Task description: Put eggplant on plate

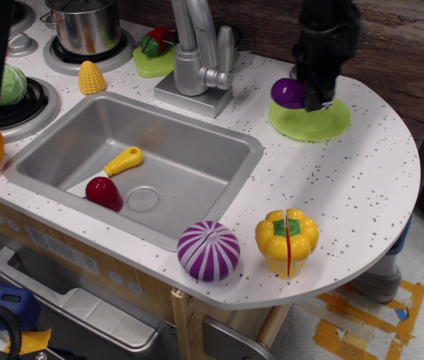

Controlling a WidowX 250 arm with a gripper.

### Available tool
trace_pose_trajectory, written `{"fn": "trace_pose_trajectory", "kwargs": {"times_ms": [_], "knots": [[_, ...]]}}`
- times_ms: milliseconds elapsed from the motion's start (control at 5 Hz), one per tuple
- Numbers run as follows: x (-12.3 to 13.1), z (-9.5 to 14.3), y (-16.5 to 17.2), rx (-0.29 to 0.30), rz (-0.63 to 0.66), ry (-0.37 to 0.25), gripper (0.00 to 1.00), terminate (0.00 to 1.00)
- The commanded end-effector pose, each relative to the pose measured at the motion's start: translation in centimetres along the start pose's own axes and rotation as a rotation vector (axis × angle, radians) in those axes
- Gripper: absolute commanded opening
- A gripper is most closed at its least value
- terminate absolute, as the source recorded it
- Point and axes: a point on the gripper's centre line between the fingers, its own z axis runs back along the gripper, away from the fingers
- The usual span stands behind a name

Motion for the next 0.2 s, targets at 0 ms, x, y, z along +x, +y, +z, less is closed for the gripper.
{"fn": "trace_pose_trajectory", "kwargs": {"times_ms": [0], "knots": [[0.02,0.1,2.33,0.103,-0.043,-0.089,1.0,1.0]]}}
